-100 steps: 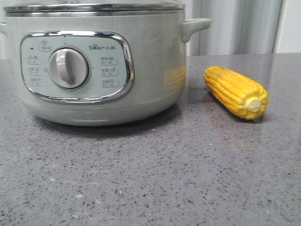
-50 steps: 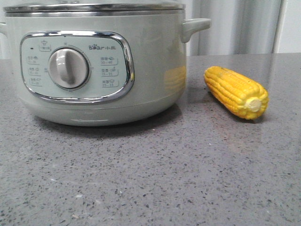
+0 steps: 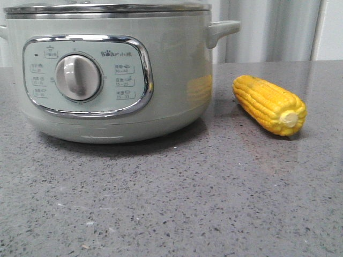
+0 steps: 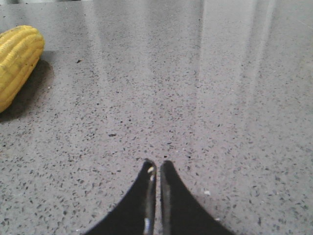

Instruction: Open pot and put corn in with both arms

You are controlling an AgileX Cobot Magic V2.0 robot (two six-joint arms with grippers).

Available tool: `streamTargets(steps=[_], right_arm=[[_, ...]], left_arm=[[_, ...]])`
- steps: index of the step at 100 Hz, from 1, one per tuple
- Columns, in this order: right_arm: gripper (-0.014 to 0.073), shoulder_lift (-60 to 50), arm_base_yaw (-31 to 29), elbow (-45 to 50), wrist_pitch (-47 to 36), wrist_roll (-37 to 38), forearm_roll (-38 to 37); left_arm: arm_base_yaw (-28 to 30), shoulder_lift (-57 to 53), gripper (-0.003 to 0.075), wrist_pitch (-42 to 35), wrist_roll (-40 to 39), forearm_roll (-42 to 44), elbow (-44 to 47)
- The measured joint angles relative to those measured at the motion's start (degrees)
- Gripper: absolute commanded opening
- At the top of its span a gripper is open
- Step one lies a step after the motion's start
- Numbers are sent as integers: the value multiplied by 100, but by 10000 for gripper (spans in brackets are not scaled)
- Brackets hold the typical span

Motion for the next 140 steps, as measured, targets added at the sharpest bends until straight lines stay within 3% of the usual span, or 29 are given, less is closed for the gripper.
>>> streamTargets(steps=[18,47,83,95,114,140], right_arm=[[-67,0,0,0,-110,0,0],[-67,0,0,0,-1384,0,36],[-67,0,0,0,-1678,0,48],[-67,0,27,-37,-1563,0,82],[-67,76,161,-545,-732,0,82],[-66,844,187,-1074,-530,0,116]], left_arm=[[0,0,-20,-187,0,202,0],[0,0,-20,-1203,0,367,0],[0,0,-20,-1868,0,367,0],[0,0,-20,-1928,0,367,-11],[0,0,-20,-1662,0,367,-275],[0,635,-20,-1462,0,367,-1000]])
